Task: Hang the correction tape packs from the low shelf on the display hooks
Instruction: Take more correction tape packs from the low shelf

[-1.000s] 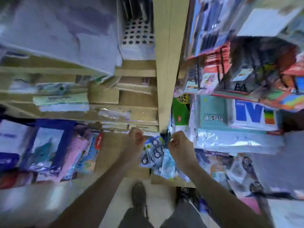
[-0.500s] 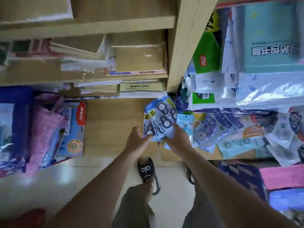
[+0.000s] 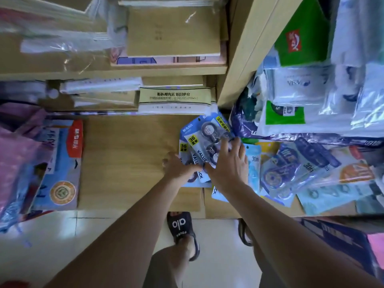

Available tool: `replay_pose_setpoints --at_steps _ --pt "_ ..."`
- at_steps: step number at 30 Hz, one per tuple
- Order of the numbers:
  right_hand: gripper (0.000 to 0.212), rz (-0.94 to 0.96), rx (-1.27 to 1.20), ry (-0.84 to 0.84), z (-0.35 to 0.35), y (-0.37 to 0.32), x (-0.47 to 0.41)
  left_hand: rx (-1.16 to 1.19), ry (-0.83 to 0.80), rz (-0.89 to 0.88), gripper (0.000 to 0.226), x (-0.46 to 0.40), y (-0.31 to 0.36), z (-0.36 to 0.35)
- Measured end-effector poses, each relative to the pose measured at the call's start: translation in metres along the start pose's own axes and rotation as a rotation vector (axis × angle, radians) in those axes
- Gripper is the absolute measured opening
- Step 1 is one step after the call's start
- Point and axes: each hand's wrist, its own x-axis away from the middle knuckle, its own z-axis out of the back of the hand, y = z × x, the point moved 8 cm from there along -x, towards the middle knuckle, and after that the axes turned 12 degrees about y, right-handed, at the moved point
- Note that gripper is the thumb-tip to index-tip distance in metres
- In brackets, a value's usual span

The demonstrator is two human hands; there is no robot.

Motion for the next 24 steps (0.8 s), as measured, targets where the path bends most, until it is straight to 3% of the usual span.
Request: replay_pose_setpoints --at_steps 2,5,7,11,14,18,24 --pt "0.092 -0.031 -0.023 -0.023 -0.002 0.005 0.000 0.023 -0.037 0.032 0.100 -0.009 -0.009 -0.006" --pt "0.079 -0.052 -0.068 0.017 0.005 0.007 -0.005 0.079 -0.079 -0.013 0.043 0.014 0.013 0.004" --pt "0.078 -0.059 -0.103 0.034 0.010 0.008 -0.007 0.123 -0.105 -0.080 0.024 0.022 0.023 0.002" --pt "0.088 -0.094 -0.158 -0.005 0.014 0.010 -0.007 0.246 -0.154 -0.179 0.021 0.031 0.031 0.001" --pt "0.092 -0.112 -0.169 -0.032 0.015 0.008 -0.007 0.265 -0.116 -0.204 0.032 0.031 0.031 0.006" --pt "0.107 -0.092 -0.094 -0.108 0.019 0.005 -0.010 0.276 -0.032 -0.209 0.031 0.029 0.027 0.027" --pt "0.090 0.008 -0.120 -0.248 0.039 -0.037 0.007 0.242 0.064 -0.251 0.024 0.040 0.025 0.090"
